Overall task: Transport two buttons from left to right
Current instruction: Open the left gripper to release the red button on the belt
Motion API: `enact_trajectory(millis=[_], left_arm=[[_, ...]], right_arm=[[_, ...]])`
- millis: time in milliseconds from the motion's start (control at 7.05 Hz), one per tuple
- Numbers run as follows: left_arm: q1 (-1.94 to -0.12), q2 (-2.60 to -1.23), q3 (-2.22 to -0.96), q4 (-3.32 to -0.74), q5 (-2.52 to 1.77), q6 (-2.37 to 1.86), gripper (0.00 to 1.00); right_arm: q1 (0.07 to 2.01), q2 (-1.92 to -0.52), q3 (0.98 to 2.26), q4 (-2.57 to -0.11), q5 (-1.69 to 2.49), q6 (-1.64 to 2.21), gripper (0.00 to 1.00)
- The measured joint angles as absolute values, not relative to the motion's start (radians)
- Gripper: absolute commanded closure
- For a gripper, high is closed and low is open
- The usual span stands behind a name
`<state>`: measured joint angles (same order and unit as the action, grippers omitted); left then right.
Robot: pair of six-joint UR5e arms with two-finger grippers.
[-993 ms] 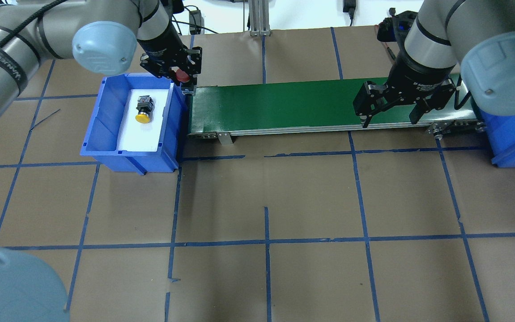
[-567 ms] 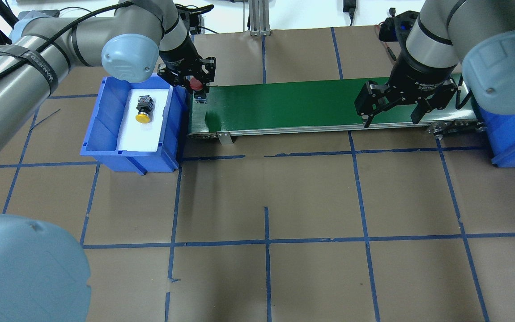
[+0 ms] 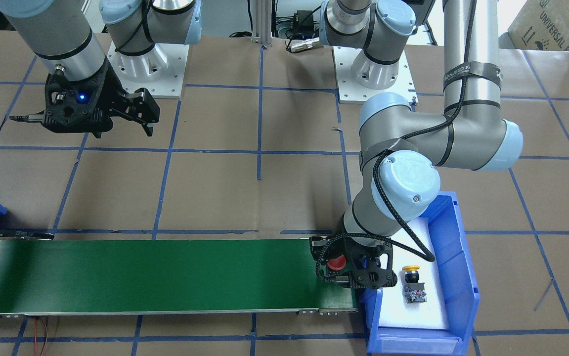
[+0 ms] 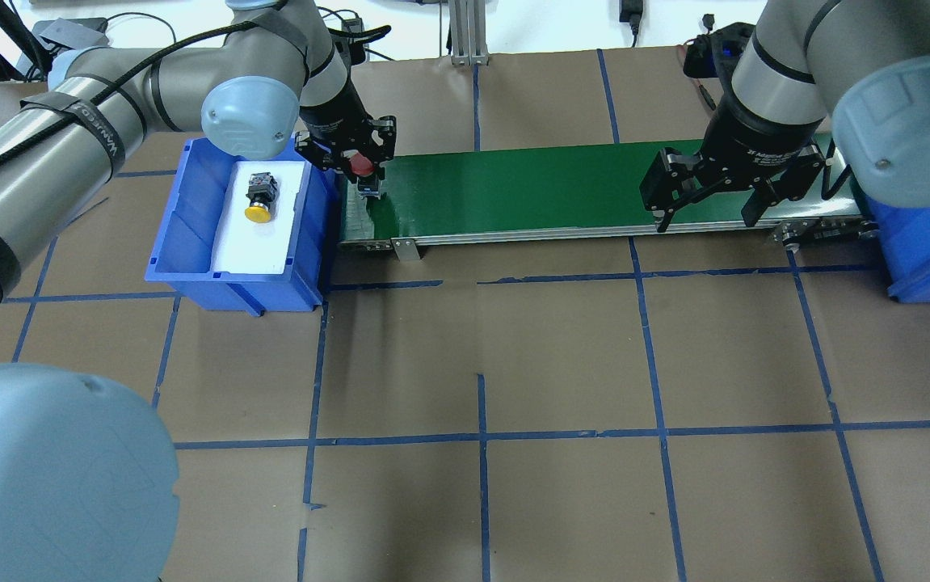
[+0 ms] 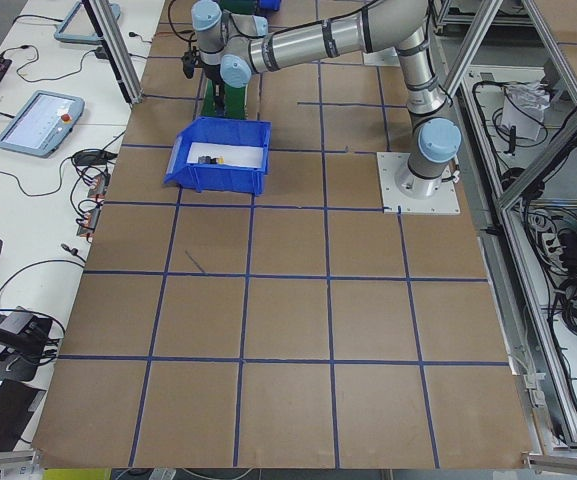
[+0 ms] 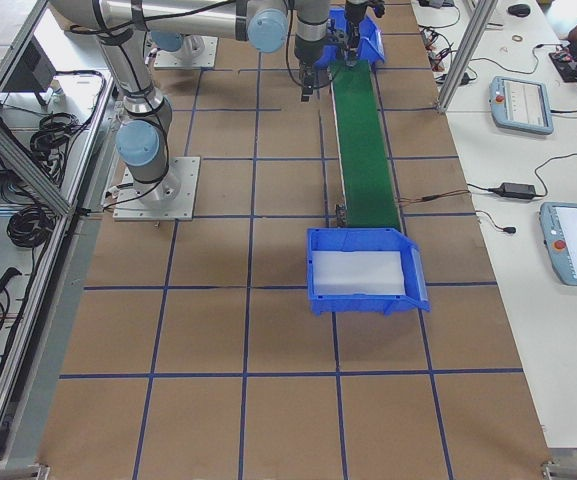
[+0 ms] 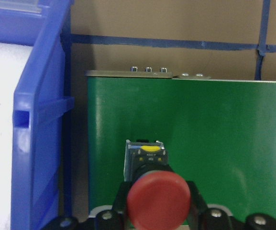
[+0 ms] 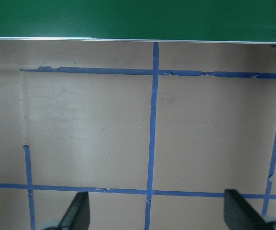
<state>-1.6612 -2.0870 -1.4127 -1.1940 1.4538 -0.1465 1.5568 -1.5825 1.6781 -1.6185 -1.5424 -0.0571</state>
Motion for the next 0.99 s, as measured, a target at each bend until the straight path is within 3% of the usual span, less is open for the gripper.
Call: enact_trajectory(millis=[142, 284, 709, 993], left_arm=[[-1.661, -2.092, -1.415, -1.191, 1.441, -0.149, 0.41], [-1.661, -2.095, -1.417, -1.185, 1.435, -0.159, 0.13], [-1.661, -2.092, -1.430, -1.156, 1.428, -0.246, 0.01], [-1.661, -2.054, -1.421, -1.157, 1.431, -0.247, 0.00]], right_arm=[[1.557, -1.583, 1.678, -1.618, -1.542, -0.058, 0.00], [1.557, -1.583, 1.678, -1.618, -1.540, -0.058, 0.00], [1.557, -1.583, 1.678, -1.618, -1.539, -0.058, 0.00], [1.556, -1.583, 1.678, -1.618, -1.539, -0.058, 0.00]])
